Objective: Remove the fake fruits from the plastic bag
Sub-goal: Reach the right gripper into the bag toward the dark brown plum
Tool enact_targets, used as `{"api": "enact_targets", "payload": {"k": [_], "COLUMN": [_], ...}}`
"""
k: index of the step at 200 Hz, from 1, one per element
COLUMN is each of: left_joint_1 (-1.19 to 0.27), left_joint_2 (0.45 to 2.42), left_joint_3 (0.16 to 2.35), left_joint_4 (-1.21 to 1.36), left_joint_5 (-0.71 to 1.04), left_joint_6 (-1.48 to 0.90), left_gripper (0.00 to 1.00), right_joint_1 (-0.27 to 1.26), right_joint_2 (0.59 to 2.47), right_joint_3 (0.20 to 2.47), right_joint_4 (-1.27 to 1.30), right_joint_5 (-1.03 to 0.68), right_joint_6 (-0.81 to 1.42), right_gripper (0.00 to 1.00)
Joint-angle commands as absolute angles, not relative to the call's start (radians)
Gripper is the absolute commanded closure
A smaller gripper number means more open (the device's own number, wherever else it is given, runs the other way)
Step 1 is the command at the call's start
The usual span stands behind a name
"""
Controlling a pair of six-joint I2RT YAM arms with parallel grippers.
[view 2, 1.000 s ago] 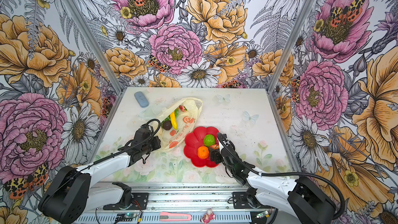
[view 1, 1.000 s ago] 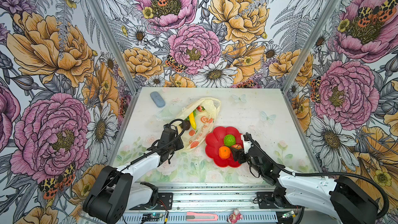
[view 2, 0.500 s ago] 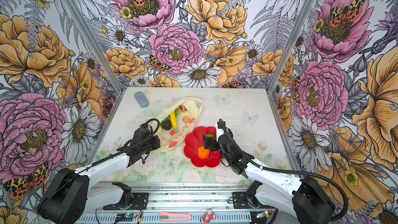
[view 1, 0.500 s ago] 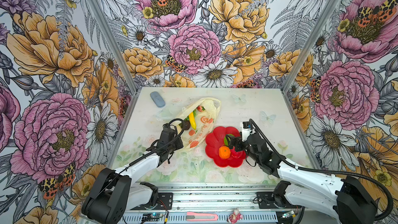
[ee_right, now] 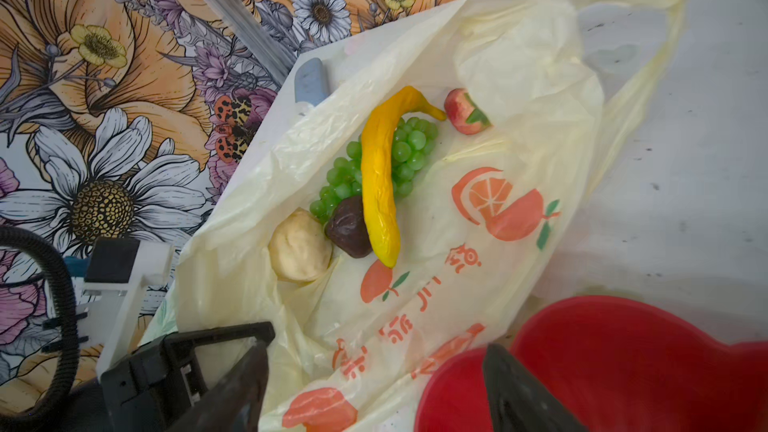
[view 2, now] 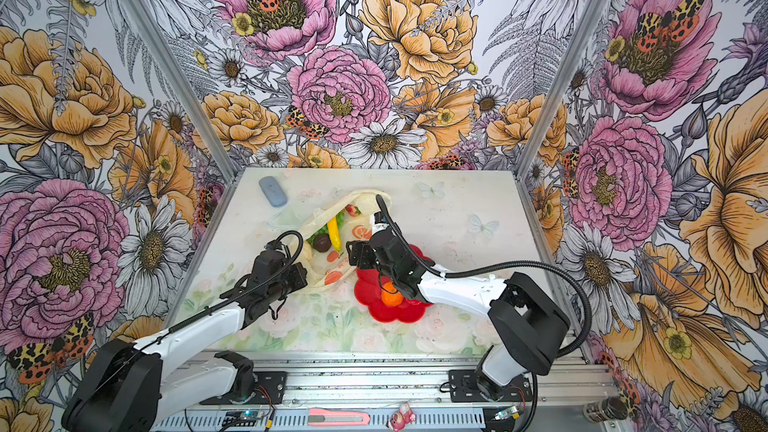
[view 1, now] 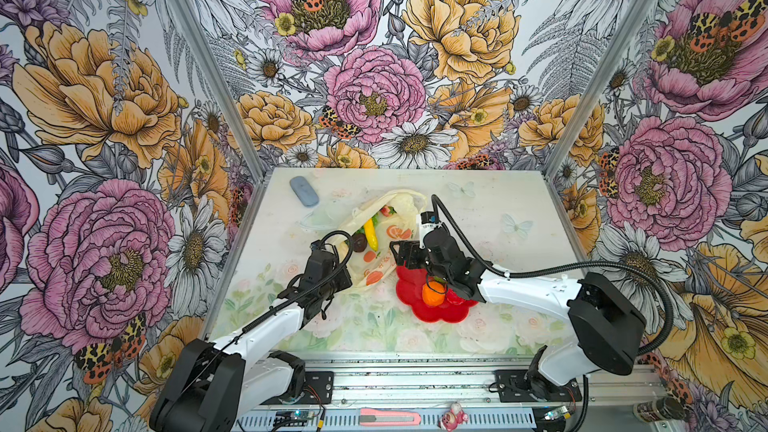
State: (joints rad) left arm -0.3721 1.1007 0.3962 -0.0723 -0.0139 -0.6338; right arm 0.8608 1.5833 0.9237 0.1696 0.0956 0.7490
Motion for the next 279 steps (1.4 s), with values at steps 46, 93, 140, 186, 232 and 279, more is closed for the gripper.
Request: {"api": "enact_targets", "payload": {"k": [46,93,140,186,232,279], "left_joint_1": [-0.391,-0.391,-0.396,-0.399,-0.400,-0.403], "left_joint_2": [0.999,0.979,0.962,0.966,0.966,0.975], "left_joint_3": [0.342,0.318,0.305,0.304,0.306,0.296], "left_joint_4": [-0.030,-0.031,-0.034,-0.029,-0.031,-0.011], "left_joint_5": [-0.032,-0.028,-0.030,-0.031,-0.031,-0.034], "left_joint_6": [-0.662,-0.670,-0.672,-0.672,-0.670,-0.673], "left_gripper": [1.00,1.00,1.00,1.00,1.00,1.00], "right_joint_1": [0.931,0.930,0.926,0.921,0.918,0.919], "right_joint_2": [1.848,2.008,2.112,2.161,2.199,2.227], "right_joint_3": [1.184,1.326,1.398,1.439,1.485,1.514], "right_joint_4": [0.195,0.169,0.169,0.158,0.123,0.111], "right_joint_5": [0.011,0.003,0.017,0.065,0.111,0.152], "right_joint_6": [0.829,0.865,0.870,0.847,0.829,0.803], "right_gripper": [0.28,0.32,0.36,0.37,0.37,0.36]}}
